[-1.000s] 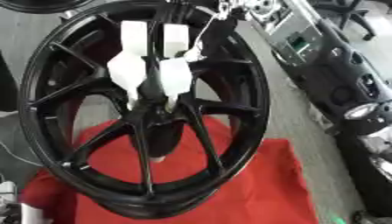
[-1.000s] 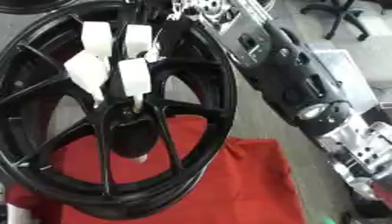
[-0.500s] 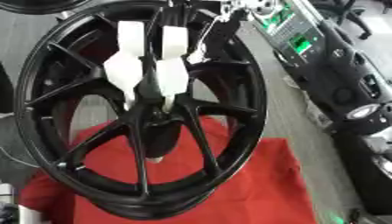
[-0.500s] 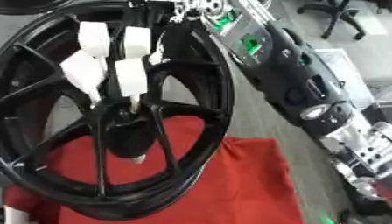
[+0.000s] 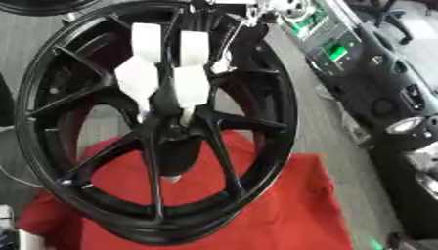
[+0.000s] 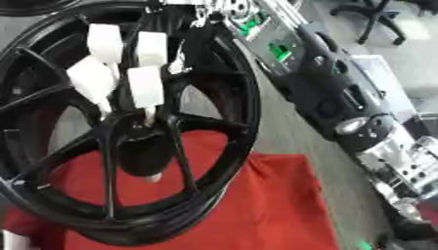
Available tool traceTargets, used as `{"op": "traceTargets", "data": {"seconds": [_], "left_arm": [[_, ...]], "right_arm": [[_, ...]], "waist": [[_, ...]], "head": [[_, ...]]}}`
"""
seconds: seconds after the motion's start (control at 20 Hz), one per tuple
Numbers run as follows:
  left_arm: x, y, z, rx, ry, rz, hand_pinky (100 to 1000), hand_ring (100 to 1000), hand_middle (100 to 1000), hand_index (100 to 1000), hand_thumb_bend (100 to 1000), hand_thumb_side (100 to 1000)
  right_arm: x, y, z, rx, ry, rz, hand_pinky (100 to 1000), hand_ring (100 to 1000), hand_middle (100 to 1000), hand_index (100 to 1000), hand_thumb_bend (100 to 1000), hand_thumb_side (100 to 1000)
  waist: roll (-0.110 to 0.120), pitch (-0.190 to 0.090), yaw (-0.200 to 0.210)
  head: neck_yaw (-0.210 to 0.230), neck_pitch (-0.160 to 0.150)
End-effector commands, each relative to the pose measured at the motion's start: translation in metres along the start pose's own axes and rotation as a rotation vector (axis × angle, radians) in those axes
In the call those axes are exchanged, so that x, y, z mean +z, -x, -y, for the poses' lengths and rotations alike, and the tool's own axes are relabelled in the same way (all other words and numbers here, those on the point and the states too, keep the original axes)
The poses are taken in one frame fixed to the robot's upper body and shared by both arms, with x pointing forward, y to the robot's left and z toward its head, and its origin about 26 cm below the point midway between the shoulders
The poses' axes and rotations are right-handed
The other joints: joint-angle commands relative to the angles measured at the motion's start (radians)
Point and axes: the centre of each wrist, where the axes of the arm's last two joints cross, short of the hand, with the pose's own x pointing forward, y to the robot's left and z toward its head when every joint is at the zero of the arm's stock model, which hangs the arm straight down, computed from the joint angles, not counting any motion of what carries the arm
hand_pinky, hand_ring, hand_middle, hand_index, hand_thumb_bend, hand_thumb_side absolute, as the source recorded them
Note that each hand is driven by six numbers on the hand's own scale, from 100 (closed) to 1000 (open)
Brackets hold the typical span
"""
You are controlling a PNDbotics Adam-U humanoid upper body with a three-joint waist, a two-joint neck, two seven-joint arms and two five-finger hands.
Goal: Pull the pin out of the wheel hub.
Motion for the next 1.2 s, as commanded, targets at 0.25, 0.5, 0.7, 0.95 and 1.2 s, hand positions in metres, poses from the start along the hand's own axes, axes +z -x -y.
{"op": "traceTargets", "data": {"seconds": [0.25, 0.5, 0.7, 0.95, 1.2], "left_arm": [[-0.0052, -0.0085, -0.0009, -0.016, 0.016, 0.031, 815, 911, 844, 817, 219, 902], [-0.0053, -0.0087, -0.001, -0.017, 0.017, 0.032, 815, 911, 844, 817, 219, 901], [-0.0052, -0.0086, -0.0009, -0.017, 0.018, 0.031, 816, 911, 844, 817, 220, 902], [-0.0051, -0.0084, -0.0006, -0.018, 0.02, 0.03, 816, 912, 844, 817, 220, 903], [-0.0052, -0.0085, -0.0009, -0.018, 0.021, 0.03, 817, 912, 845, 817, 220, 903]], "right_arm": [[0.0112, -0.004, 0.0156, 0.016, 0.055, -0.009, 756, 690, 533, 667, 448, 100], [0.0111, -0.0041, 0.0157, 0.016, 0.056, -0.018, 744, 658, 463, 600, 419, 100], [0.0105, -0.0039, 0.0156, 0.015, 0.054, -0.022, 726, 623, 415, 549, 408, 100], [0.0104, -0.0043, 0.0164, 0.015, 0.059, -0.027, 706, 593, 367, 505, 389, 100], [0.0134, -0.0065, 0.0222, 0.028, 0.086, -0.029, 688, 572, 328, 473, 378, 100]], "waist": [[0.003, -0.02, 0.003], [0.001, -0.019, 0.005], [0.0, -0.018, 0.006], [-0.001, -0.018, 0.01], [-0.002, -0.018, 0.014]], "head": [[-0.007, -0.002], [-0.006, -0.002], [-0.007, -0.002], [-0.008, -0.002], [-0.008, -0.002]]}}
